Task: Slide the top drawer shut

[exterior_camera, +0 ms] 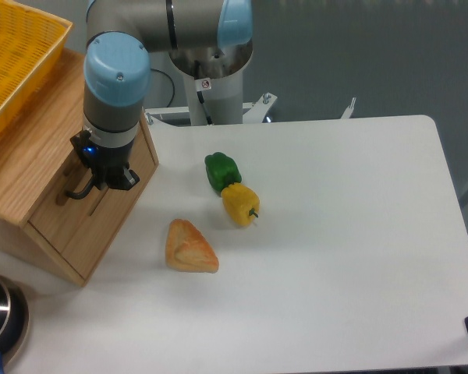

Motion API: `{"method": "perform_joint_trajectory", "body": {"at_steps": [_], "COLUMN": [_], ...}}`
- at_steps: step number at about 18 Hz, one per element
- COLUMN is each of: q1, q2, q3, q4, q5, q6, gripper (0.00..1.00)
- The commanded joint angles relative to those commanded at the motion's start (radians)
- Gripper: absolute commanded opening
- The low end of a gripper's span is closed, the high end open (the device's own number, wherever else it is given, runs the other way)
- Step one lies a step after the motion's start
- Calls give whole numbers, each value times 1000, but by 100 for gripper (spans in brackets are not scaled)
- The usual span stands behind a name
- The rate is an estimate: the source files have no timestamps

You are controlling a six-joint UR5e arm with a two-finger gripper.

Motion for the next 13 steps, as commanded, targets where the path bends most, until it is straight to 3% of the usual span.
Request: {"method": "perform_joint_trajectory", "body": {"at_steps": [3,6,11,12,13], "q1": [3,26,132,153,176], "q2": [0,0,-5,-5,-6], "q3": [2,5,6,8,9], "q4": [2,11,60,75,101], "q5": [2,8,25,26,32], "q6": [2,14,92,104,115], "gripper": [0,19,58,74,99]}}
